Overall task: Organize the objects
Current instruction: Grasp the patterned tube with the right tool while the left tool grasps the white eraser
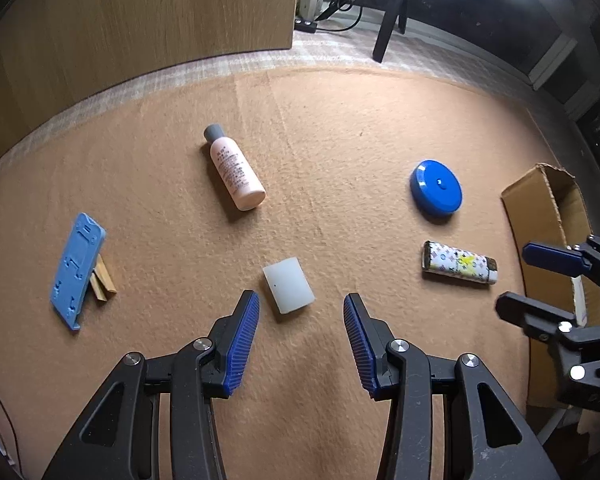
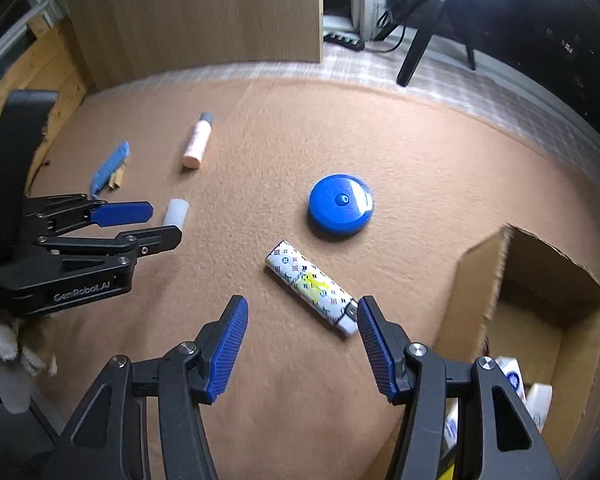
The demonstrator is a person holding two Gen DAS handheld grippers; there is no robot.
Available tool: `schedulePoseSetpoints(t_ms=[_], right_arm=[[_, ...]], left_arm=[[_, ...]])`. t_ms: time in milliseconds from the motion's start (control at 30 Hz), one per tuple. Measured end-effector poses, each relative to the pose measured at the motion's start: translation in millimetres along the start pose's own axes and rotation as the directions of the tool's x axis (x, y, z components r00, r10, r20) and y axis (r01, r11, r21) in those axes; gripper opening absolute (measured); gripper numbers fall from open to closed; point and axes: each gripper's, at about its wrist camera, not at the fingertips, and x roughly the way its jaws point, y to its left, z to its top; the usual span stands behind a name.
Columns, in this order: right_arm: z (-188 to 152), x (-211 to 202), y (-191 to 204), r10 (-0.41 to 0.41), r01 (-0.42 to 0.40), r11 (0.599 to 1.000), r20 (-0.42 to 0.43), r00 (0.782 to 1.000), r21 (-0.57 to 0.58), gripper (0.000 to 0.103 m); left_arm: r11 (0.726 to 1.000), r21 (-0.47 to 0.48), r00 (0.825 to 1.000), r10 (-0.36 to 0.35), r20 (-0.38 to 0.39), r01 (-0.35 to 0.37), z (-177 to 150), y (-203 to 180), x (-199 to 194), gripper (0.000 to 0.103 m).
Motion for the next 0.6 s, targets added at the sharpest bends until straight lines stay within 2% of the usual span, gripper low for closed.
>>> schedulePoseSetpoints(t_ms=[333,400,467,600], right_arm=[[14,36,3,-0.033,0.03,0.999,-0.075,0.997,-0.031,0.053],[15,42,4,-0.042,0.039,0.998,-0.088,0.995,-0.042,0.053],[17,45,6,-0.062,0.057,0.997,-0.093,0.994,-0.05,0.053],[18,52,6,-0.069,0.064,0.997,-0.11,0.992,-0.048,0.053]], left_arm=[[1.0,-0.02,1.0,-0.001,-0.011,0.0,5,5,16,0.046],[1.0,-0.021,1.0,-0.001,-0.01,0.0,6,7,18,0.042],[1.0,-0.022,1.0,0.005,-0.008,-0.006,8,9,19,0.033],[1.0,-0.03,1.0,0.003,-0.006,-0.003,13,14,22,0.026]])
